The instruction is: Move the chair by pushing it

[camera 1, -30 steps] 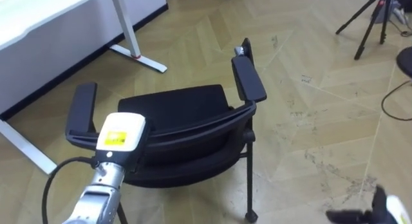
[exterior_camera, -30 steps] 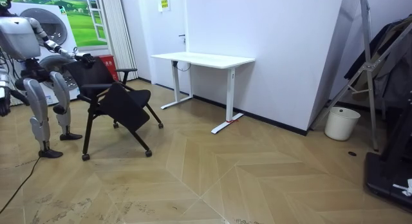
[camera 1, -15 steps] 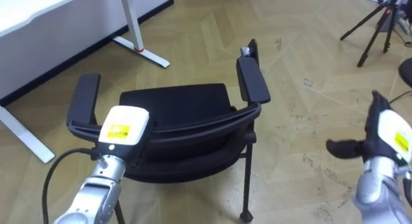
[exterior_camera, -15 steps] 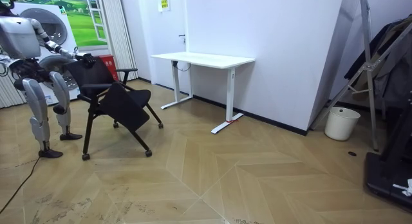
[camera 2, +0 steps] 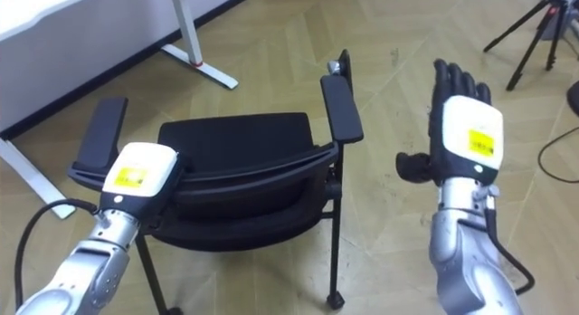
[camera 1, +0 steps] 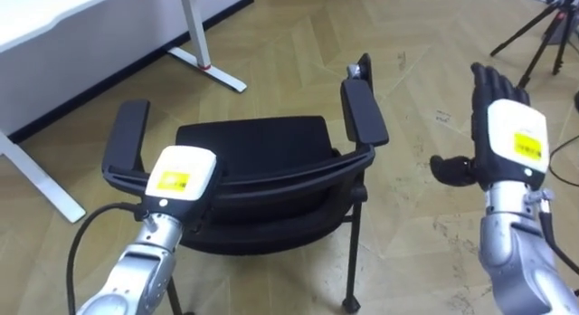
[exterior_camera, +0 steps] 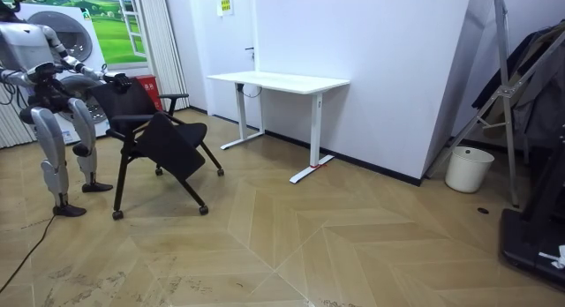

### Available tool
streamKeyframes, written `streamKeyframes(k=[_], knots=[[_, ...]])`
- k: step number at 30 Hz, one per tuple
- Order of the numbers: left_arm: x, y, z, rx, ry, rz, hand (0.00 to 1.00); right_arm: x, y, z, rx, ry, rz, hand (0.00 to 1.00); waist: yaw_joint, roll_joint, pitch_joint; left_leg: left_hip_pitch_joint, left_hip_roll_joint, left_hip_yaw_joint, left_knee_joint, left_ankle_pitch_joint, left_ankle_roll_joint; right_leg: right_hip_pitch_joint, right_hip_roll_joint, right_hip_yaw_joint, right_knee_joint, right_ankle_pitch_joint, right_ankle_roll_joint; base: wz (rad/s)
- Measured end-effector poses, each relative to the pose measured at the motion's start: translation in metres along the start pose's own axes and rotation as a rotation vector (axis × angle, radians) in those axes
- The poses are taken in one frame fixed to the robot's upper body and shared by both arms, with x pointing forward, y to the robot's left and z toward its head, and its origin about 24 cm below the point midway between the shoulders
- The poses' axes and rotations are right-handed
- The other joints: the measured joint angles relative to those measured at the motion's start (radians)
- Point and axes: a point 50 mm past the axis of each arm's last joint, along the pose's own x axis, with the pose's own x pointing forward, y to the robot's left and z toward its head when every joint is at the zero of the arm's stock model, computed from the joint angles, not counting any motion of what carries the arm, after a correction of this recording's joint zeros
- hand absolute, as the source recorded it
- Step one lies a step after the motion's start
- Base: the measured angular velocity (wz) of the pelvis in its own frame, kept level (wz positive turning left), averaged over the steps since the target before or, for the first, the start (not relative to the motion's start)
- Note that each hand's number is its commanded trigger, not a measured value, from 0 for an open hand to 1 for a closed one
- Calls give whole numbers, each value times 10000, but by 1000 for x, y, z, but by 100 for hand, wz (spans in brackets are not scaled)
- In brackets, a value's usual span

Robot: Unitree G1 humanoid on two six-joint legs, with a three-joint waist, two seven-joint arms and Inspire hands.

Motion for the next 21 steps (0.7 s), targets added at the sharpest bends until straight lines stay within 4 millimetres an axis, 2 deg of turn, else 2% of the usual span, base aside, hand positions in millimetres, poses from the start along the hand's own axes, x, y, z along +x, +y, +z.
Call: streamKeyframes(k=[7,15,21], knots=[[1,4,1,77,-168,107,100,5,-10,14,-296,-878,-138,0,106,-55,-3,-139,3,0,79,4,-3,-143,1,0,27,0,0,0],[3,9,-3,316,-509,138,100,5,-7,40,-617,-2549,963,0,282,-286,36,-167,15,-8,111,8,-10,-140,7,5,26,0,-1,0],[3,10,-6,481,-643,116,100,3,-5,42,-870,-3020,1806,0,377,-378,34,-170,17,-43,117,8,-10,-127,7,-23,24,1,-1,0]])
